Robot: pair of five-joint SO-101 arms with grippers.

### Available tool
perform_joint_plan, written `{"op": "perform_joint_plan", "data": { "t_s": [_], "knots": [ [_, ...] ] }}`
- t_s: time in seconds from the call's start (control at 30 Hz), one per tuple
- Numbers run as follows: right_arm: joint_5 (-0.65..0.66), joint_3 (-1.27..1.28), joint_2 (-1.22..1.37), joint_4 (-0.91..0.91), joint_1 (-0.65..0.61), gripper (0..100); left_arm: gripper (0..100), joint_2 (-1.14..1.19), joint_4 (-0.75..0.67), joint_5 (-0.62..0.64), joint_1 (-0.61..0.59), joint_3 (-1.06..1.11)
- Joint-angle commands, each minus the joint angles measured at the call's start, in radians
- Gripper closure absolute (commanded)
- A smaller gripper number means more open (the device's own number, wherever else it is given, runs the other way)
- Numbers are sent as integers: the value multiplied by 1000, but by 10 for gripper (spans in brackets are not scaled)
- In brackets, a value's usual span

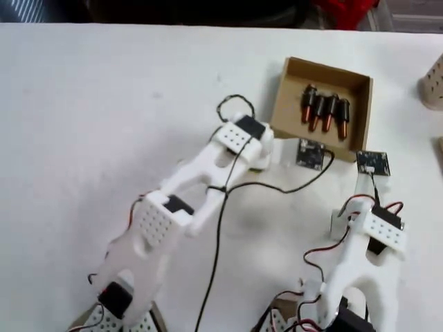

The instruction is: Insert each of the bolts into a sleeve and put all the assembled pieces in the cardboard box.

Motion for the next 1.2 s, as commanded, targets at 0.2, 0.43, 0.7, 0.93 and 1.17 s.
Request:
{"op": "perform_joint_plan", "data": {
  "t_s": [0.2, 0.43, 0.7, 0.93, 1.17],
  "knots": [
    [12, -5, -2, -18, -12, 981, 980, -159, 201, 446, -68, -11],
    [12, -5, -2, -18, -12, 981, 980, -203, 258, 875, -173, -5],
    [12, -5, -2, -18, -12, 981, 980, -206, 218, 1229, -282, -6],
    [12, 5, -2, -39, -13, 981, 980, -208, 210, 1194, -285, -5],
    [12, 6, -2, -39, -28, 981, 981, -357, 6, 1155, -317, 196]
  ]
}}
